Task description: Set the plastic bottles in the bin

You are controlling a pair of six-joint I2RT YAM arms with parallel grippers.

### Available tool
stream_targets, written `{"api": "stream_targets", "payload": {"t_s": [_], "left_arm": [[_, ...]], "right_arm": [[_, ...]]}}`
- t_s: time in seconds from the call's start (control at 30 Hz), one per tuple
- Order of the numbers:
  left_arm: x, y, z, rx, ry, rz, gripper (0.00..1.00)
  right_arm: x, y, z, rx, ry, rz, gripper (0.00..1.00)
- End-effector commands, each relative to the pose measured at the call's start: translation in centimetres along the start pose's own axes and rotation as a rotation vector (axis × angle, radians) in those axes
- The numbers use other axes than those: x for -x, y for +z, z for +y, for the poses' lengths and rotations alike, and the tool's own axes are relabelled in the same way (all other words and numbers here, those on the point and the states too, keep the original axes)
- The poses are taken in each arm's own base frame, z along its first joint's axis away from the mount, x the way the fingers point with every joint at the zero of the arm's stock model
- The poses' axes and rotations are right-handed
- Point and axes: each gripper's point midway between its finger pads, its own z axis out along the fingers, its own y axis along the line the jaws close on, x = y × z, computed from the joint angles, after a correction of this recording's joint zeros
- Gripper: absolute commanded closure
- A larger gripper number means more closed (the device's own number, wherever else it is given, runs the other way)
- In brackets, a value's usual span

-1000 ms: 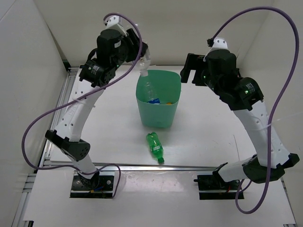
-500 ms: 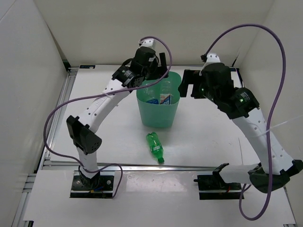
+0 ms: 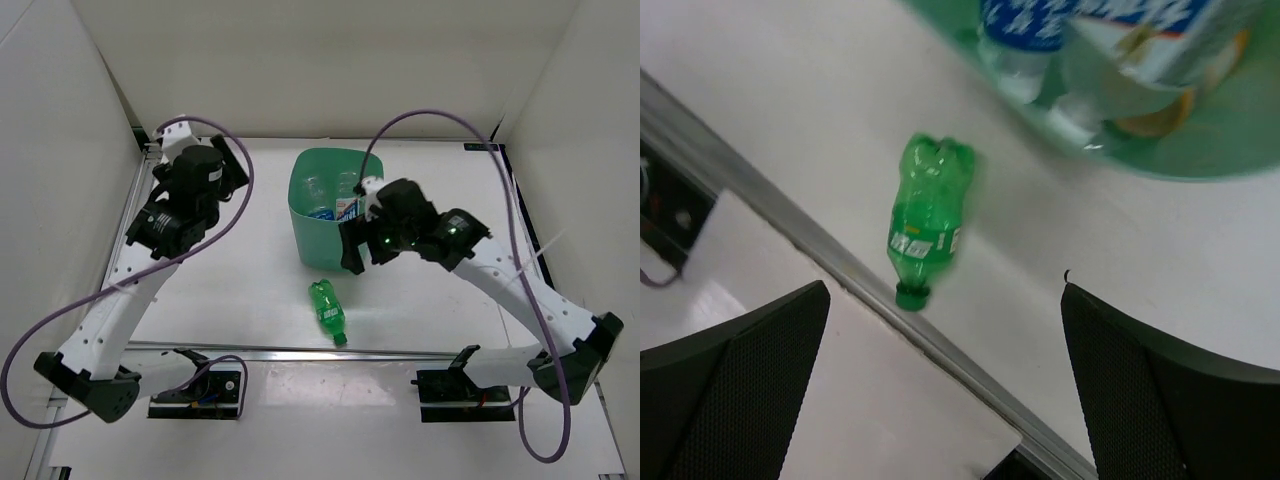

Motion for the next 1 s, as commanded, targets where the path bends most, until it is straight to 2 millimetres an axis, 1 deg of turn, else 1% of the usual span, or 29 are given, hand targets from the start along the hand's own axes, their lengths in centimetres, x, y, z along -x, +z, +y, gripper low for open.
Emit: {"api": "stream_targets", "payload": {"t_s": [0.0,0.03,0.07,0.1,0.13,0.17,0.2,0.27,0.3,0.33,0.37,0.4,0.43,0.47,0.5,0.53,0.57,0.6,0.63,0.67,0.7,0.73,0.77,0.83,0.87,0.9,0.93,0.97], "left_arm": [[-2.0,-1.0,4.1,0.123,-0.004,0.043,0.0],[-2.4,-1.3,4.8,0.14,0.01,0.052,0.0],[-3.5,-1.4,5.8,0.169,0.027,0.079,0.0],[-3.9,-1.6,6.2,0.176,0.036,0.089,0.0],[-4.1,-1.9,6.7,0.182,0.031,0.095,0.0],[-4.7,-1.9,7.0,0.192,0.046,0.111,0.0],[-4.9,-2.4,7.5,0.202,0.048,0.122,0.0],[-5.2,-2.9,8.0,0.215,0.042,0.137,0.0],[-5.1,-3.2,8.5,0.225,0.035,0.13,0.0],[-4.8,-3.7,8.7,0.222,0.03,0.126,0.0],[-5.0,-3.8,8.9,0.222,0.031,0.126,0.0],[-5.4,-3.8,9.2,0.226,0.035,0.131,0.0],[-5.2,-4.1,9.3,0.221,0.029,0.125,0.0],[-5.6,-4.3,9.7,0.227,0.037,0.133,0.0],[-5.8,-4.4,9.8,0.225,0.042,0.145,0.0],[-5.9,-4.5,9.9,0.229,0.048,0.151,0.0],[-5.6,-4.7,9.9,0.227,0.046,0.149,0.0],[-5.4,-5.0,10.0,0.23,0.05,0.153,0.0],[-5.4,-5.0,10.0,0.23,0.05,0.153,0.0],[-5.7,-5.1,10.1,0.228,0.055,0.165,0.0],[-5.7,-5.1,10.1,0.228,0.055,0.165,0.0],[-5.7,-5.1,10.1,0.228,0.055,0.165,0.0],[-5.8,-5.2,10.2,0.232,0.06,0.17,0.0],[-5.8,-5.2,10.2,0.232,0.06,0.17,0.0],[-5.9,-5.3,10.4,0.237,0.067,0.177,0.0],[-5.9,-5.3,10.4,0.237,0.067,0.177,0.0],[-5.5,-5.4,10.4,0.239,0.062,0.164,0.0],[-5.5,-5.4,10.4,0.239,0.062,0.164,0.0]], "right_arm": [[-1.6,2.1,1.7,0.008,-0.115,0.022,0.0],[-4.0,3.7,2.5,0.001,-0.161,0.082,0.0],[-4.8,4.4,2.4,-0.027,-0.186,0.095,0.0],[-5.2,5.2,2.5,-0.047,-0.209,0.093,0.0],[-6.3,6.2,2.6,-0.097,-0.245,0.105,0.0],[-6.8,6.9,2.6,-0.126,-0.253,0.104,0.0],[-8.2,8.1,2.9,-0.135,-0.287,0.119,0.0],[-9.0,9.2,3.1,-0.148,-0.309,0.115,0.0],[-9.5,10.3,3.1,-0.15,-0.314,0.096,0.0],[-9.5,10.8,3.1,-0.145,-0.31,0.08,0.0],[-9.7,11.2,3.4,-0.127,-0.305,0.068,0.0],[-10.1,12.2,3.3,-0.128,-0.306,0.072,0.0],[-9.8,13.0,3.9,-0.106,-0.29,0.045,0.0],[-10.0,13.5,4.3,-0.087,-0.288,0.05,0.0],[-10.7,14.5,4.3,-0.087,-0.293,0.075,0.0],[-10.9,15.1,4.6,-0.075,-0.291,0.075,0.0],[-10.8,15.6,4.9,-0.066,-0.281,0.076,0.0],[-11.5,16.5,4.7,-0.076,-0.286,0.099,0.0],[-11.7,16.9,5.0,-0.061,-0.285,0.104,0.0],[-11.4,17.3,5.2,-0.058,-0.283,0.097,0.0],[-11.8,18.1,5.4,-0.055,-0.276,0.113,0.0],[-11.9,18.4,5.4,-0.057,-0.277,0.117,0.0],[-12.9,19.1,5.2,-0.06,-0.282,0.152,0.0],[-12.7,19.7,5.5,-0.061,-0.27,0.153,0.0],[-13.1,19.8,5.3,-0.073,-0.275,0.181,0.03],[-13.1,19.7,5.5,-0.068,-0.26,0.19,0.06],[-13.2,19.8,5.2,-0.074,-0.255,0.212,0.19],[-13.0,19.3,5.2,-0.082,-0.258,0.231,0.26]]}}
